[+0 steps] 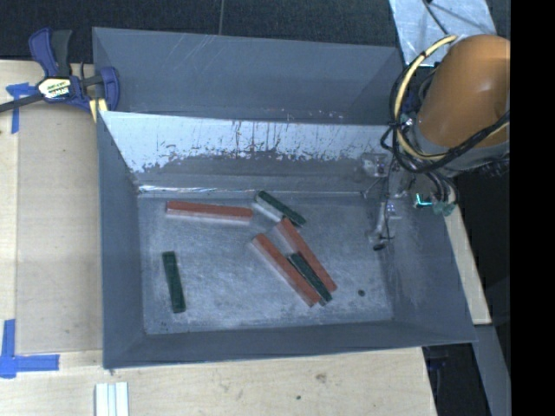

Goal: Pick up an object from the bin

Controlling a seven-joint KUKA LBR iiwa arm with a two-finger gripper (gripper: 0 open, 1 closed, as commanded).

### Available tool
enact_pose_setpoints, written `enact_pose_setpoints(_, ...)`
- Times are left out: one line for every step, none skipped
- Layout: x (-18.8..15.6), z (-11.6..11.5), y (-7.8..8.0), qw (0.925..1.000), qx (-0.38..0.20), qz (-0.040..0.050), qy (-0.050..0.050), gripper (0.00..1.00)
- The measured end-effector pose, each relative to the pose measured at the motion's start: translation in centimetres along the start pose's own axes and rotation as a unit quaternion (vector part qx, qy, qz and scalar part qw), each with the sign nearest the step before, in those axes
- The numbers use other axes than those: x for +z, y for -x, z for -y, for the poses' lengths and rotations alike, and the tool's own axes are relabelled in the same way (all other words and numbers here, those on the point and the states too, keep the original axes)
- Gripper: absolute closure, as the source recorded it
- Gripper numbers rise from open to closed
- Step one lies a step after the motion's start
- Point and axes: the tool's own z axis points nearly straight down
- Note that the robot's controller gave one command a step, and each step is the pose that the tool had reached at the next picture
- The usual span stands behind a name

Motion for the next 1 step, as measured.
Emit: enact_pose_setpoints(12.73, -5.83, -4.42, 0.9993, 0.037, -0.0005, 0.0, 0.0)
